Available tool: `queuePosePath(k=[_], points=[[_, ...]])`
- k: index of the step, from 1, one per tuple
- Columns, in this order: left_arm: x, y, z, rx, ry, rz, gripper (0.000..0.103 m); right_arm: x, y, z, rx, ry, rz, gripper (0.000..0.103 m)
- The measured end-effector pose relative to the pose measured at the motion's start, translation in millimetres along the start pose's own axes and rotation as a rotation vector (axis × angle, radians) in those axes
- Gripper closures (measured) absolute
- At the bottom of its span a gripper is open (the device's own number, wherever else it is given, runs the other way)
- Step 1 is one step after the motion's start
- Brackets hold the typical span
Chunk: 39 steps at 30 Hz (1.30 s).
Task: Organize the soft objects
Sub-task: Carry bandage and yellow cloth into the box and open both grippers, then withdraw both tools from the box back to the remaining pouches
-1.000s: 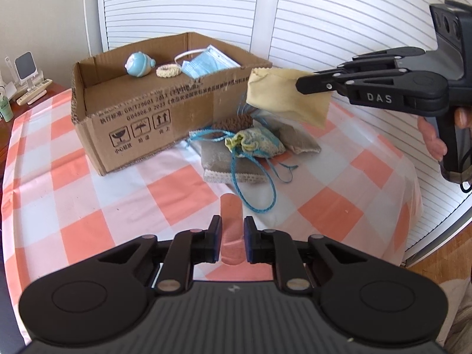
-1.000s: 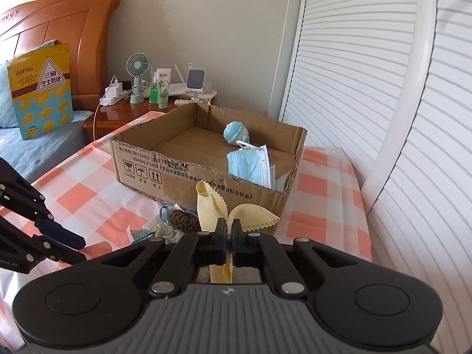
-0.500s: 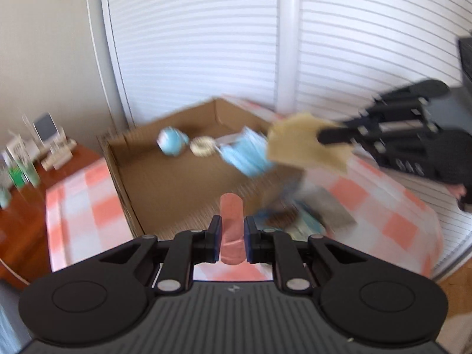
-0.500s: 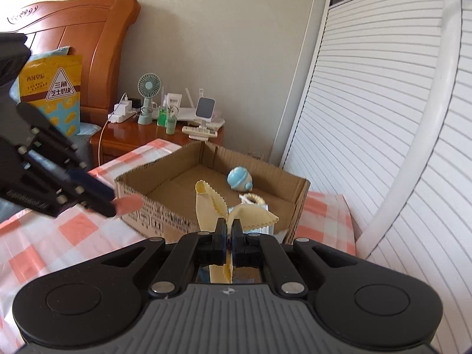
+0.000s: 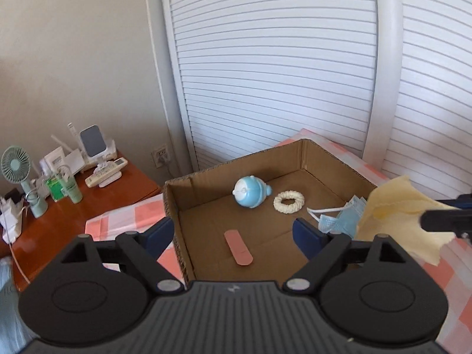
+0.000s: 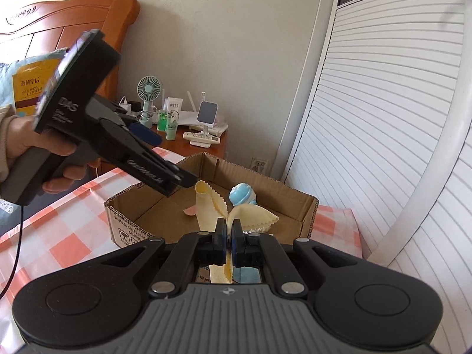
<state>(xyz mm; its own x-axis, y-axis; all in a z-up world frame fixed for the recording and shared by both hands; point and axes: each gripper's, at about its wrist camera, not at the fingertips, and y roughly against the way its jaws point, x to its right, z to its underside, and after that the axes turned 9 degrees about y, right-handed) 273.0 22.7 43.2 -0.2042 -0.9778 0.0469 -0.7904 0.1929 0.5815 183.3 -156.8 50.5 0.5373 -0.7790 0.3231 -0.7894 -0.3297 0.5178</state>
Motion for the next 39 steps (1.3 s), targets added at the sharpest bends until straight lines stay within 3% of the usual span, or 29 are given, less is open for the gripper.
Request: queuePosePath(k=[3,6,13,15,17,19,20,27,34,39], points=[[-6.0,31.3,12.6,0.040,0.047,-0.024,0.002,-1.3,-7.2,-1.8,-0.017,0.003,-0.007,0.099],[-5.9,63.0,31.6,0.049,0.049,-0.043,0.001,-0.3,-13.6,-6.0,-0.024,-0.003,-0.018,0.098],[-2.3,108.8,91.0,-0.019,0.132,-0.072,0.001,-15.0,-39.2,-29.3,-0.024,-0.002,-0.093,0.098],[-3.6,117.7,101.3,-0.002,0.149,-0.080,0.001,-22.3,-49.0,-38.5,-0.024,0.010,-0.106,0.082],[-2.5,126.3,108.9,0.032,0.152,-0.107,0.001,-25.6,-57.0,-43.8,-0.037,0.004,-0.130,0.035],[-2.2,128.8,112.8,0.036,0.145,-0.130,0.001,-29.2,-58.9,-43.6,-0.048,-0.001,-0.113,0.014],[-2.9,128.8,114.6,0.035,0.142,-0.137,0.001,-30.8,-57.7,-42.4,-0.047,0.002,-0.097,0.009],[3.9,131.5,121.8,0.030,0.139,-0.105,0.001,-25.9,-38.3,-27.4,-0.074,-0.047,-0.044,0.000],[14.9,135.3,126.5,0.028,0.127,-0.090,0.001,-24.2,-14.4,-9.5,-0.089,-0.063,0.018,0.000],[21.4,137.3,131.6,0.026,0.105,-0.091,0.001,-23.0,-14.5,29.0,-0.183,-0.088,0.107,0.000]])
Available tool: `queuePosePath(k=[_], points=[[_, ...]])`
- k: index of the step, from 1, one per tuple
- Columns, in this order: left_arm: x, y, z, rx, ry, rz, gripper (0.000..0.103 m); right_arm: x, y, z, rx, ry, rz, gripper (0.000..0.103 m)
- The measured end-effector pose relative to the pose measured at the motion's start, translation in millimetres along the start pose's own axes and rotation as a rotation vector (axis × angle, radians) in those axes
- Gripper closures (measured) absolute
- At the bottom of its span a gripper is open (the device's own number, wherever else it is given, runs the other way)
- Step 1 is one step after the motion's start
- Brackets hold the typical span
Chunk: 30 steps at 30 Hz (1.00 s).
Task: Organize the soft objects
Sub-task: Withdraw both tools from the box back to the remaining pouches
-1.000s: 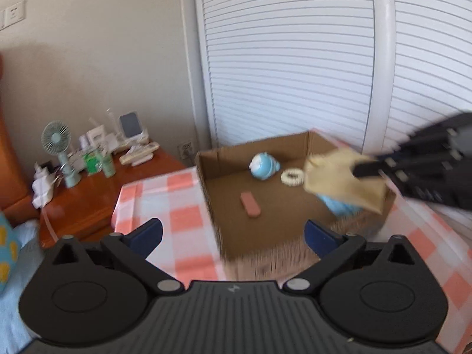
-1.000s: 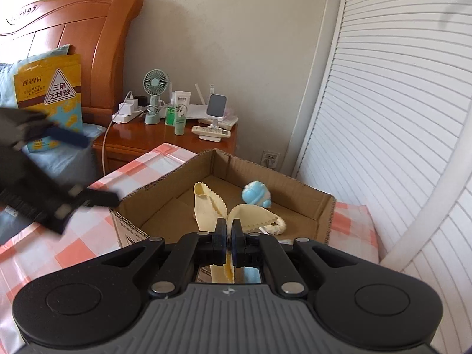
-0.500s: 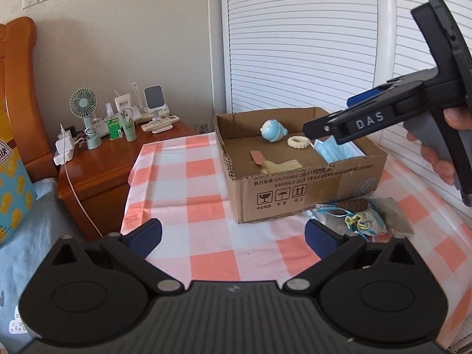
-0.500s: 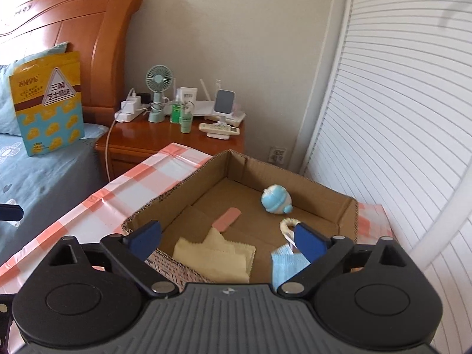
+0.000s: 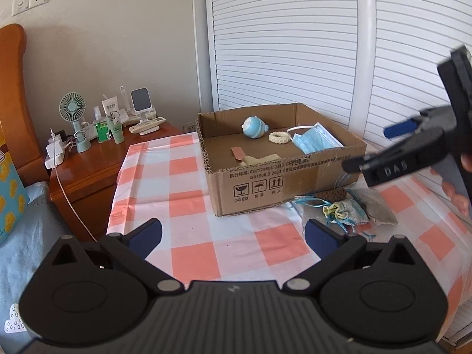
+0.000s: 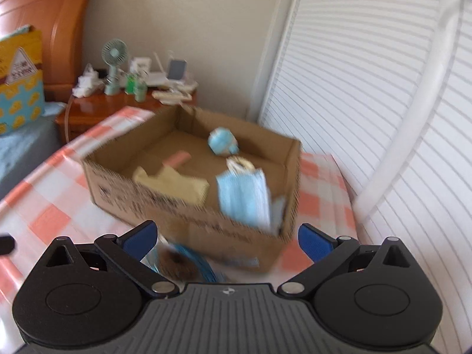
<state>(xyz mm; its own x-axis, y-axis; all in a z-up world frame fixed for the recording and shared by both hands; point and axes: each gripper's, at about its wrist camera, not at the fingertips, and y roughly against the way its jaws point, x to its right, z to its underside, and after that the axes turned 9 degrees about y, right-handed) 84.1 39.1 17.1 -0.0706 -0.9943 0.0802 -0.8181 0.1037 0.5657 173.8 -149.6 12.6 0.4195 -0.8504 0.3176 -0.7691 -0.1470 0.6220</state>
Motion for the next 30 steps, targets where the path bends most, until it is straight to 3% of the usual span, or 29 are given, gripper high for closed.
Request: queuePosePath(k=[7,11,22,27,30], points=[[10.0,-6.1,5.0,-0.028,-0.018,0.014,0.001,8.4,-15.1,60.4,-0.131,-0.078,0.061,0.000],[15.4,-10.3,4.7,-0.052,-0.032,0.027,0.001,16.8,-12.0,81.6,-0.151,-0.135,0.071,0.000],[31.5,-24.6,4.5,-0.110,-0.037,0.052,0.001,30.4,-35.5,94.6,-0.177,-0.232,0.051,0.000],[38.2,-31.9,2.3,-0.124,-0.051,0.068,0.001,36.4,-38.9,99.4,-0.191,-0.248,0.082,0.000],[43.0,-38.4,-0.2,-0.137,-0.058,0.086,0.001,41.1,-39.2,106.1,-0.195,-0.284,0.050,0.000]])
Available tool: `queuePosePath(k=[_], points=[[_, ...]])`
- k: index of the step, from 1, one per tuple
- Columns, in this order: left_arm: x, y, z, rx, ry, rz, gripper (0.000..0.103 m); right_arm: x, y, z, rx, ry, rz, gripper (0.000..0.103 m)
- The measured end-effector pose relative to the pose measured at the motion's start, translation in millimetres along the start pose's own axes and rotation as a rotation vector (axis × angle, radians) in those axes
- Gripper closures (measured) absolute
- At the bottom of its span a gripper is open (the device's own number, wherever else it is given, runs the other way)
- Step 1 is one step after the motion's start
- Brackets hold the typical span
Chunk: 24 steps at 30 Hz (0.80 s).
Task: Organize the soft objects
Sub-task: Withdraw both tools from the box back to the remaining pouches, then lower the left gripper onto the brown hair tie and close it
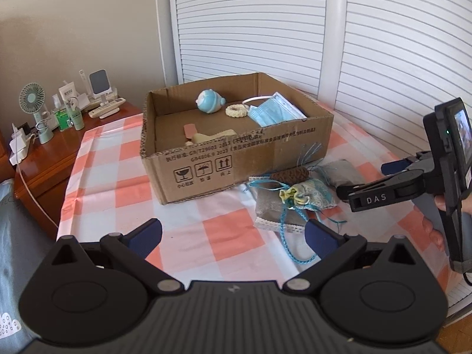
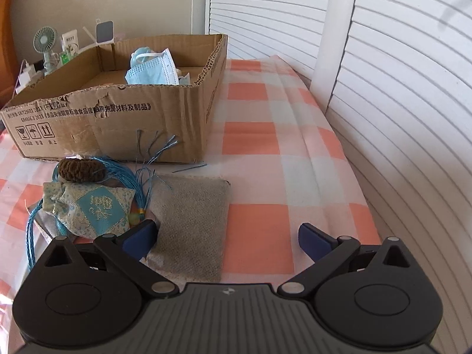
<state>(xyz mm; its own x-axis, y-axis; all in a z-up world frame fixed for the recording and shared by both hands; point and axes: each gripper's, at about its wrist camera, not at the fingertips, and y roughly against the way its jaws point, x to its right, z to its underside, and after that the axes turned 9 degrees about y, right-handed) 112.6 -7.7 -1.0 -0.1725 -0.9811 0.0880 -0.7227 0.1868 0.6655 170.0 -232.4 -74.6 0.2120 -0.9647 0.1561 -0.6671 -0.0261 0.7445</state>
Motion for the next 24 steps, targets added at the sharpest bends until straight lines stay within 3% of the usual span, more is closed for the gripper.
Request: queuePosePath(k=[11,18,24], points=[[17.0,-33.3,-22.4,-0.058,0.011,0.117,0.001,-1.4,8.7,16.9,0.073,-0.008,0.009,0.000],[37.8,-63.6,-30.2,-0.102,-0.051,0.098,0.001,-5.5,11.5,25.7,0.114,-0.018,0.031,0.000],[49.9,-76.8,-38.3,-0.102,-0.074,0.130,0.001,-5.4,12.4,28.4,0.131,-0.014,0.032,0.000]])
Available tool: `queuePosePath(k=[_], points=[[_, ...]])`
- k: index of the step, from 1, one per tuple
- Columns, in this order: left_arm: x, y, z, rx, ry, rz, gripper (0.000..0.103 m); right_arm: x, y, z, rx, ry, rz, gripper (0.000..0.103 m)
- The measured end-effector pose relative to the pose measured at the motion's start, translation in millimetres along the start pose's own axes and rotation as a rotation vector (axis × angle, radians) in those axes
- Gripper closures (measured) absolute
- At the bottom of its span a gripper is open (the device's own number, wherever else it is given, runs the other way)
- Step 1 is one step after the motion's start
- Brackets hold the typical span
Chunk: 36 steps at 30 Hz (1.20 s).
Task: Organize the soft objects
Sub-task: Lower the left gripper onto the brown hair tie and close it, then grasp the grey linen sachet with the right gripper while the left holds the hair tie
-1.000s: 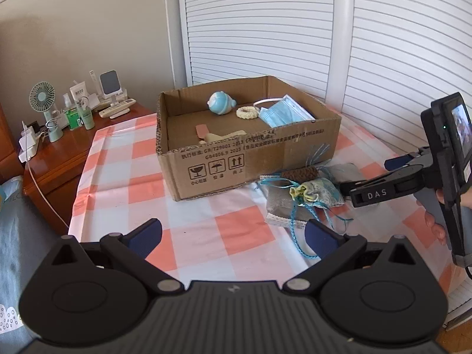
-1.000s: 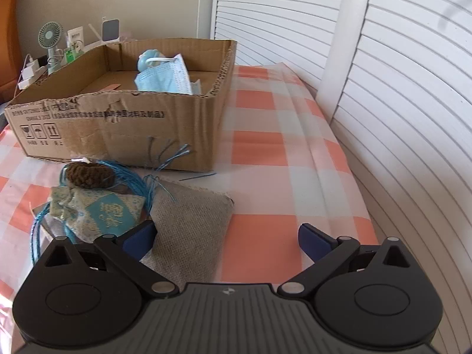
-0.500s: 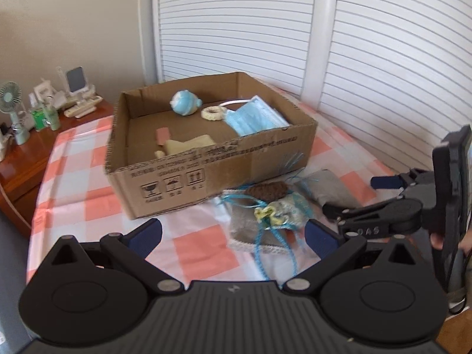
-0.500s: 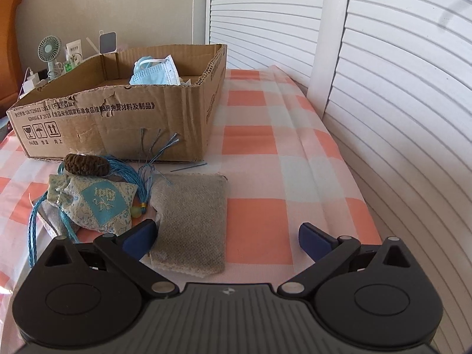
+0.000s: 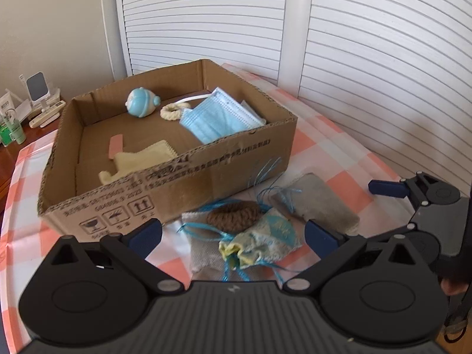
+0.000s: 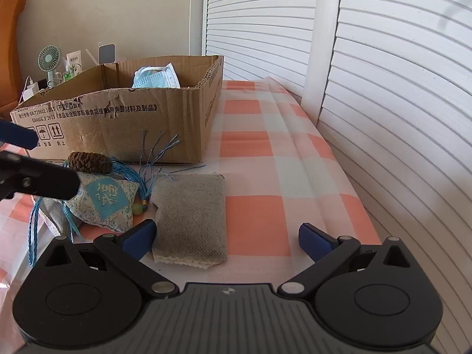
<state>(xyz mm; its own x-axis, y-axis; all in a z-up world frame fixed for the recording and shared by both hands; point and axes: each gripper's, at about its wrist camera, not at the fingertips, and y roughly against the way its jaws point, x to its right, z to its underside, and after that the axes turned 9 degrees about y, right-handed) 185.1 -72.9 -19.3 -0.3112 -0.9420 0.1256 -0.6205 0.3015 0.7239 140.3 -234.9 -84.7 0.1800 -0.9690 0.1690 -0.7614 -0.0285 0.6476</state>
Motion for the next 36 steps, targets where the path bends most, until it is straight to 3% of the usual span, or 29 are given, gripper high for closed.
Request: queuePosePath(k=[4,7,11,17,21,24,36], points=[[5.8,-10.2,-6.2,0.004,-0.002,0.011,0.002,0.6,0.6,0.0,0.002,0.005,-0.005,0.000],[5.8,-17.6,-9.6,-0.003,0.019,0.022,0.009,1.1,1.1,0.8,0.003,0.012,-0.013,0.000],[2.4,-24.1,-11.3,-0.023,0.059,0.036,0.040,2.0,1.3,1.2,0.004,0.016,-0.022,0.000],[0.5,-29.0,-7.3,-0.037,0.077,0.024,0.044,1.7,2.8,1.3,0.003,0.030,-0.040,0.000],[-1.8,-31.0,-7.2,-0.048,0.088,0.032,0.061,-3.5,4.2,1.9,0.010,0.073,-0.075,0.000],[-2.5,-29.2,-8.5,-0.042,0.091,0.043,0.067,-5.8,3.9,1.3,0.010,0.073,-0.077,0.000],[-6.9,6.1,-7.5,0.046,0.087,0.040,0.068,-6.0,3.5,-1.4,-0.003,0.075,-0.080,0.000]])
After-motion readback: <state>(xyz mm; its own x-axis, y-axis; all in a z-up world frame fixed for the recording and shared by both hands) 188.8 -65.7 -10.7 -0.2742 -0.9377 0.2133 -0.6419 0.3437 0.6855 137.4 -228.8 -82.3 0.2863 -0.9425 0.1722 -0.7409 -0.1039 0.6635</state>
